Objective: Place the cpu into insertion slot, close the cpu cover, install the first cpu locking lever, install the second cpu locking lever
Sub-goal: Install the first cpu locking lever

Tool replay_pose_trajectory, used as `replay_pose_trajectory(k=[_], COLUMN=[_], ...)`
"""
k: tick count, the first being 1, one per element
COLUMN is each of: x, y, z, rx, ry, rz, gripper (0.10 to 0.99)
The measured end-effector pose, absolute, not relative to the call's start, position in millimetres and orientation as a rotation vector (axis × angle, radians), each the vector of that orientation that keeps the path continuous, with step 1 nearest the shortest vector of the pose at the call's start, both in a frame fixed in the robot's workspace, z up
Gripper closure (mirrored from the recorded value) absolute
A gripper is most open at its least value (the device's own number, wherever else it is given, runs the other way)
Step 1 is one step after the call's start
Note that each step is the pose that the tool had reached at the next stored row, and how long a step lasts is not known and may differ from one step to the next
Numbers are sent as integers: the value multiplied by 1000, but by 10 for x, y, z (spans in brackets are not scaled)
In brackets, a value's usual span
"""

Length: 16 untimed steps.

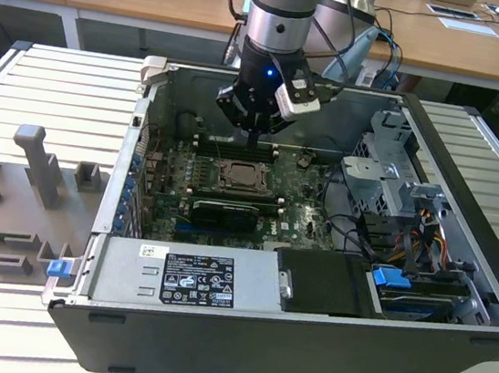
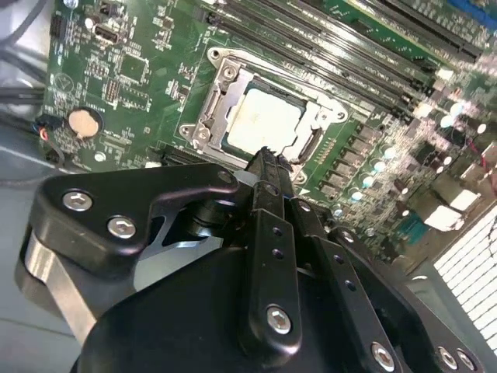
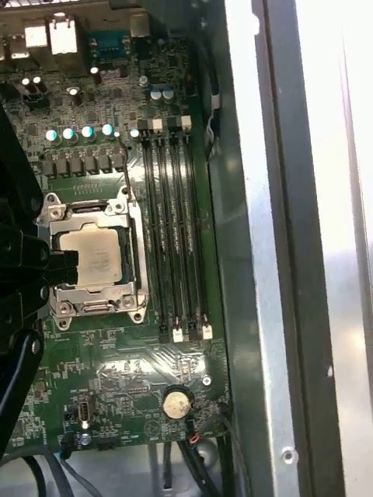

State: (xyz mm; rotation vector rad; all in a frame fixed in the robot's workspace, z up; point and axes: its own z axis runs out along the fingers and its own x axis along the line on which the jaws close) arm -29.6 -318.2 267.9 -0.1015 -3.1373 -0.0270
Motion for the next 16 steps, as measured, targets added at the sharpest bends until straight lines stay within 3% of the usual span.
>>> replay_pose_trajectory(k=[16], x=[-498], y=[-3182], z=[2669], rx=[34], ry=[-3152], rz=[-32], gripper=[980])
